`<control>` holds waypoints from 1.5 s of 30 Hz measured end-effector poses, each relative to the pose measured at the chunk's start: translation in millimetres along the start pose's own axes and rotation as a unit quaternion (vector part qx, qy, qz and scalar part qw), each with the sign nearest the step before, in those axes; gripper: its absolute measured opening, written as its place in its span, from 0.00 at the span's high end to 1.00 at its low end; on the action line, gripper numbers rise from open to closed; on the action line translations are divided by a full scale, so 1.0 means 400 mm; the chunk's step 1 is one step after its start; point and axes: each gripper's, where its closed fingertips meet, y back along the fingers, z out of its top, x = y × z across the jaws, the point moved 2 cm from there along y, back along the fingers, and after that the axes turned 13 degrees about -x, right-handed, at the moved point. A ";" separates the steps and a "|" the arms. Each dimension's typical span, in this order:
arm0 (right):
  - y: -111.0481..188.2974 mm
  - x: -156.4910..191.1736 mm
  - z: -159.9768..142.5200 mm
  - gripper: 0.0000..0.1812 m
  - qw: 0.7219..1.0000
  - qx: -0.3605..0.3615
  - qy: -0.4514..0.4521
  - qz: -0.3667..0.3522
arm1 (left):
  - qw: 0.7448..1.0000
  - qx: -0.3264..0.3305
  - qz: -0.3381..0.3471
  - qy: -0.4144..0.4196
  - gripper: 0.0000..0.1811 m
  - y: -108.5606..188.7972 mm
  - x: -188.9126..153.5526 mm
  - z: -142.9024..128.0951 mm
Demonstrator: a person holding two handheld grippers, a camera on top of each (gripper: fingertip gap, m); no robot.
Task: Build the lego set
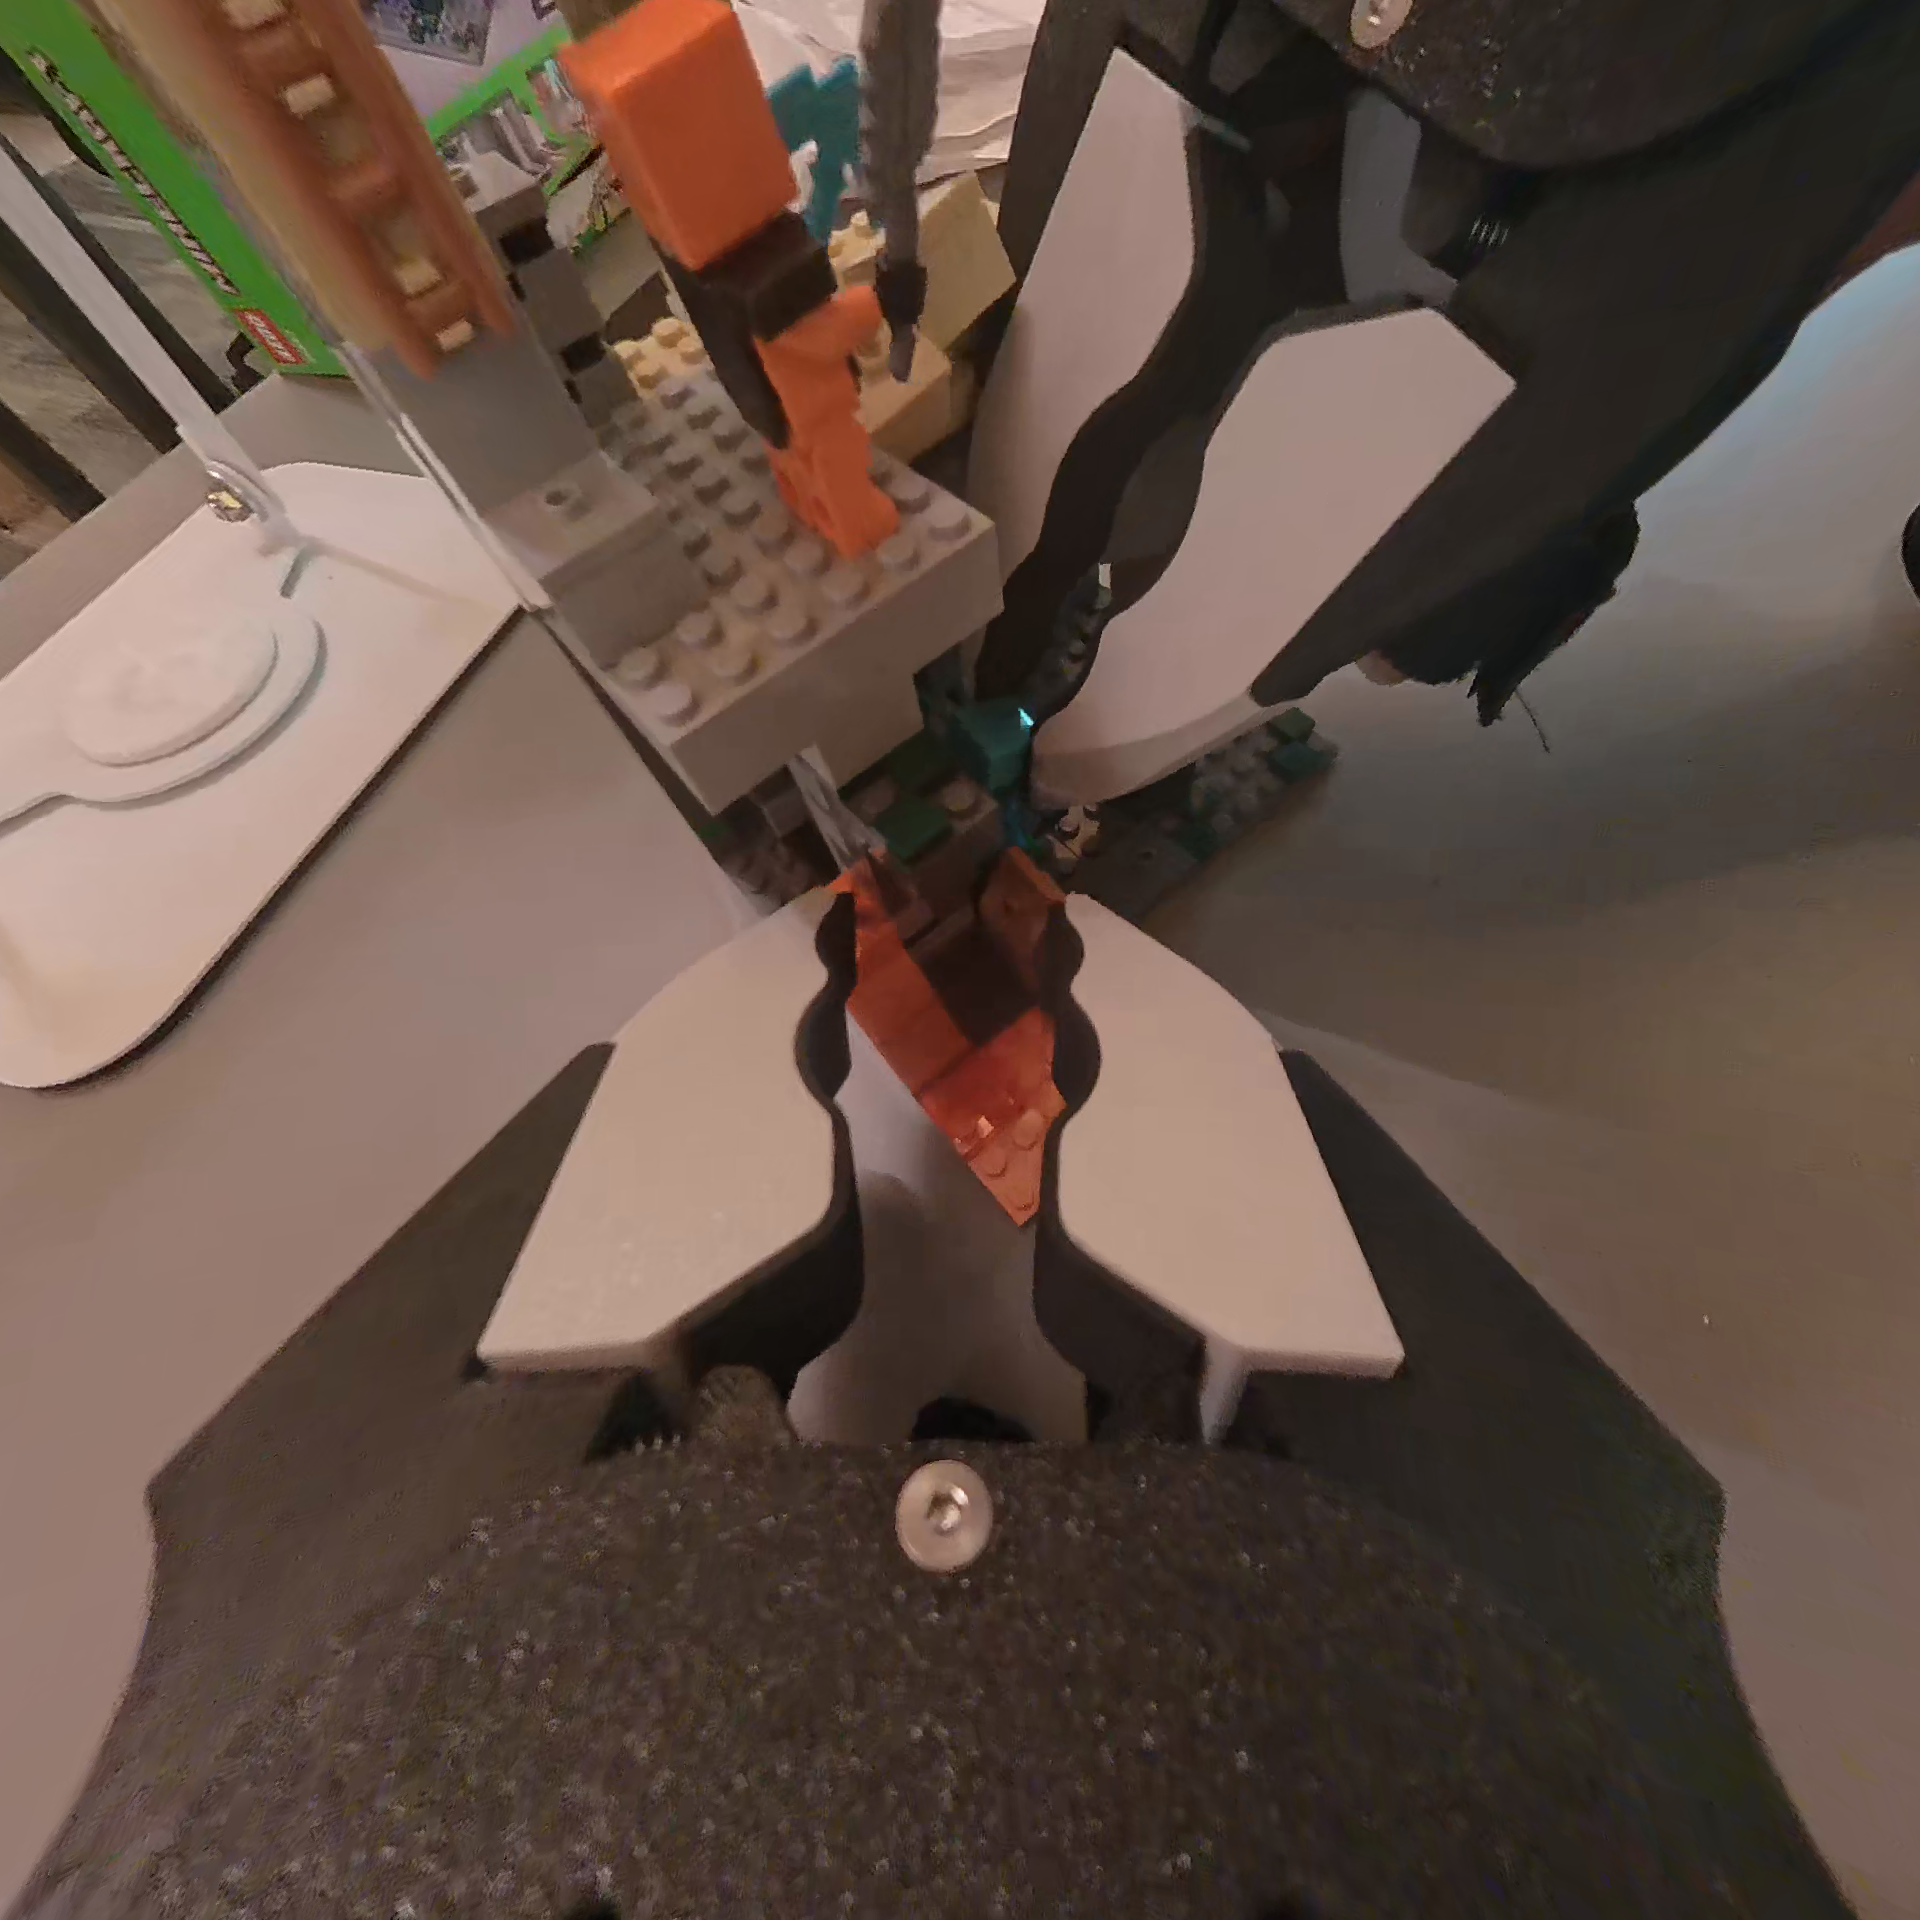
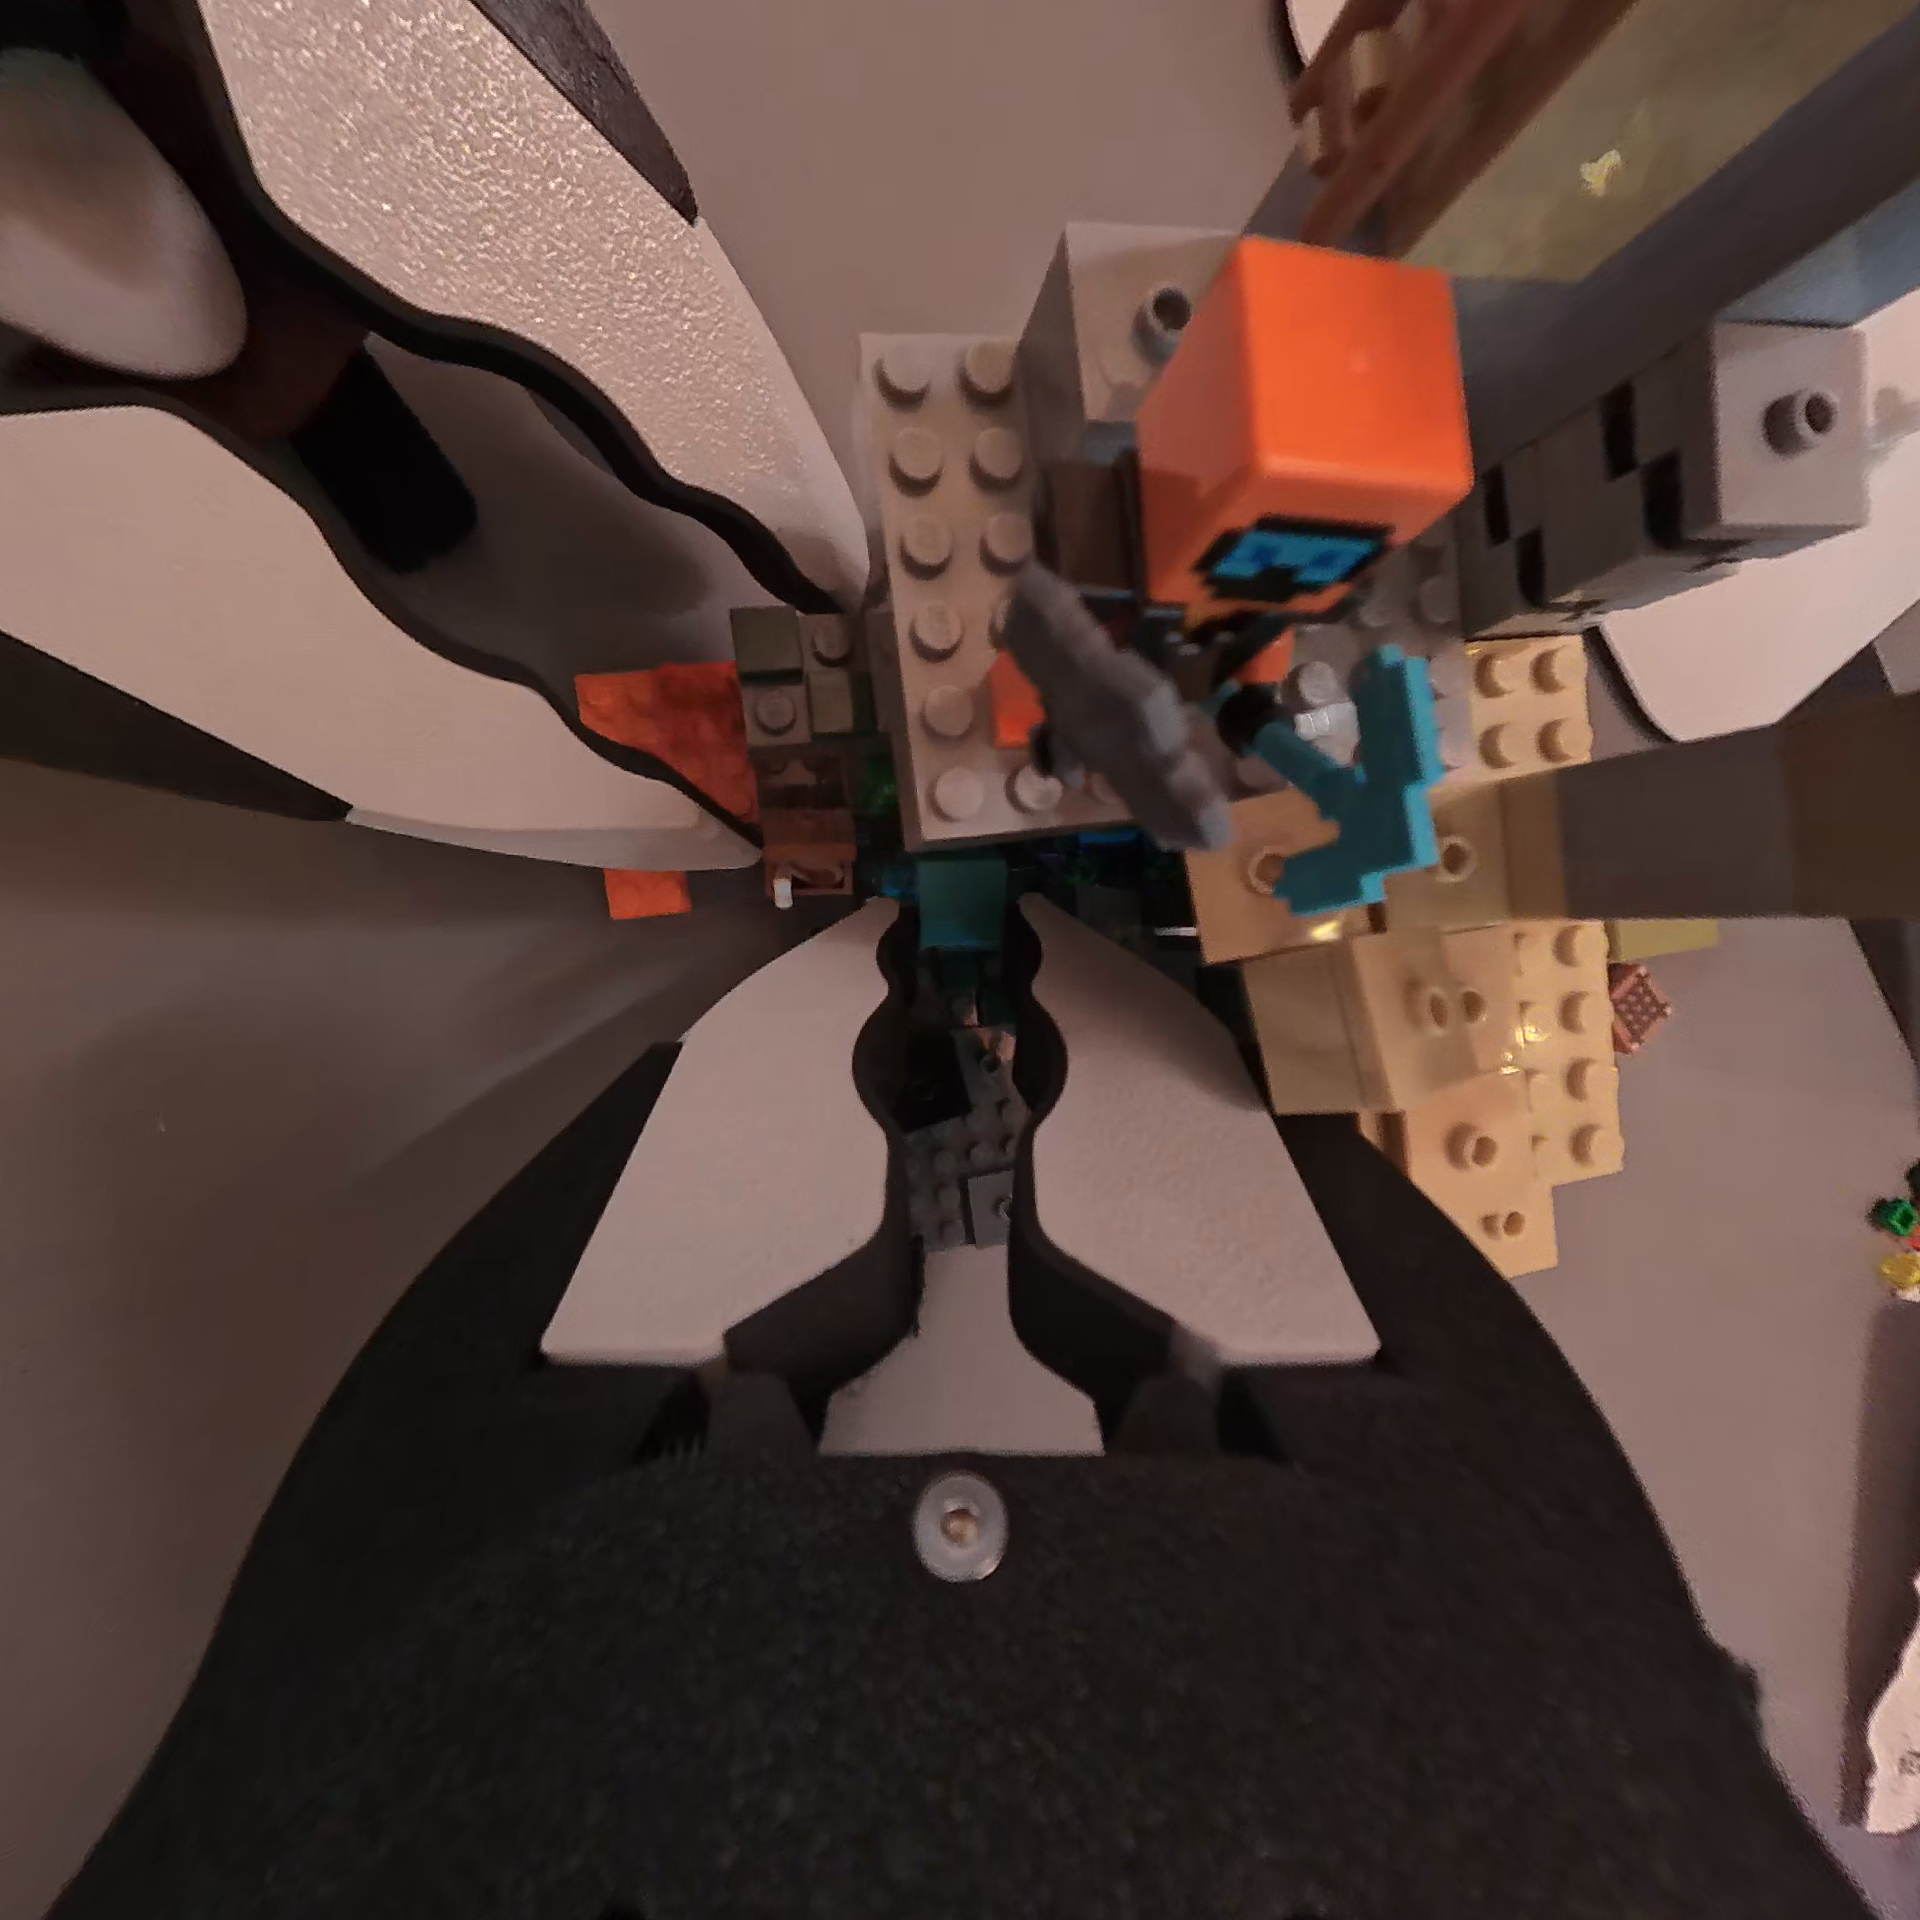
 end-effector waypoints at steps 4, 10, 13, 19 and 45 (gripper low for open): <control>-0.001 0.000 0.002 0.92 1.000 -0.007 -0.004 -0.007 | 1.000 -0.002 0.000 0.003 0.81 0.001 0.000 0.000; -0.006 -0.003 0.007 0.91 1.000 -0.017 -0.013 -0.015 | 1.000 -0.002 -0.003 0.006 0.82 0.002 0.001 0.000; -0.008 -0.004 0.008 0.91 1.000 -0.018 -0.016 -0.017 | 1.000 -0.002 -0.005 0.006 0.82 0.002 0.000 0.000; -0.008 -0.003 0.007 0.91 1.000 -0.015 -0.010 -0.015 | 1.000 -0.002 -0.006 0.004 0.82 0.001 -0.001 0.001; -0.016 -0.010 -0.009 0.91 0.999 -0.006 -0.043 -0.002 | 1.000 -0.010 -0.016 0.016 0.83 -0.002 -0.003 0.004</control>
